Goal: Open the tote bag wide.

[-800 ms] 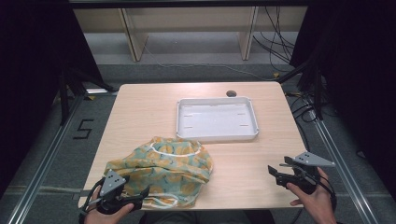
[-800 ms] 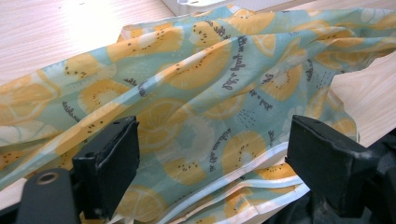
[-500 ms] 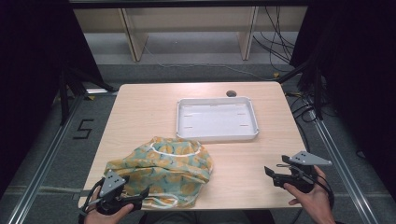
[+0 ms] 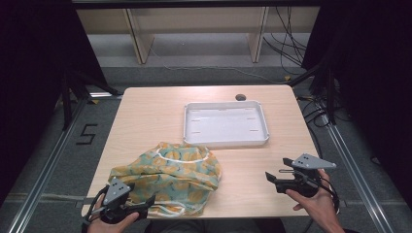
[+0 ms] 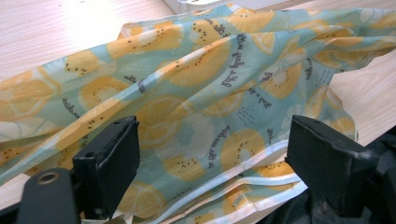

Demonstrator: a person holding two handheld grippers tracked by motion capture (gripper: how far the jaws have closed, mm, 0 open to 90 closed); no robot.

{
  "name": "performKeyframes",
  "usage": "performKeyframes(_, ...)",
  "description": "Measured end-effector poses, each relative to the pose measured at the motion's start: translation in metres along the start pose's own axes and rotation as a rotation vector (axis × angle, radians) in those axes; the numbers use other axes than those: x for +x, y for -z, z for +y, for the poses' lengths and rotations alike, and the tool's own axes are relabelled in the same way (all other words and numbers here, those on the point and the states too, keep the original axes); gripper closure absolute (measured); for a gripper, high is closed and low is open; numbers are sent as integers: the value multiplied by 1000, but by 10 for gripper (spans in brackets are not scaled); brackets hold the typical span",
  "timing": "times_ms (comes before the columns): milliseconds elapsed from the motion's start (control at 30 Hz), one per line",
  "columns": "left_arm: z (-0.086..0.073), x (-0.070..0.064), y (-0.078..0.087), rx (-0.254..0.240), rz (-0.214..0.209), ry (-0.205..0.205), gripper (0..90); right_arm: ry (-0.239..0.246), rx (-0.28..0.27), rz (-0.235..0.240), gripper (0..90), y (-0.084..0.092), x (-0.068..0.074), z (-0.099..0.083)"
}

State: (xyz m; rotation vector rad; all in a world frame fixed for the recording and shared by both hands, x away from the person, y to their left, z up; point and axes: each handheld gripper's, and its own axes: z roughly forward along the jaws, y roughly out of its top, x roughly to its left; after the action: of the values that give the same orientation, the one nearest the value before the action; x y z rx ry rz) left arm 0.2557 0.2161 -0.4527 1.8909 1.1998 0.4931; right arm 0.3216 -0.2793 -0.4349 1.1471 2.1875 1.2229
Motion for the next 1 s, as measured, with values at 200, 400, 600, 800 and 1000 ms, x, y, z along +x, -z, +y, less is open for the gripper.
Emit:
performKeyframes(200,0,0,0,1,0,-4,172,112,31,103,254,-19,25,12)
performKeyframes(400,0,-1,1,-4,-4,1,175,182,44,209,276,-38,55,24)
performKeyframes(600,0,-1,2,0,-4,-2,185,243,51,288,301,-54,78,32)
performKeyframes(800,0,-2,2,-3,-5,4,188,295,70,370,332,-69,101,39)
performKeyframes(1000,0,-2,3,4,-7,-5,188,325,88,409,339,-80,116,42)
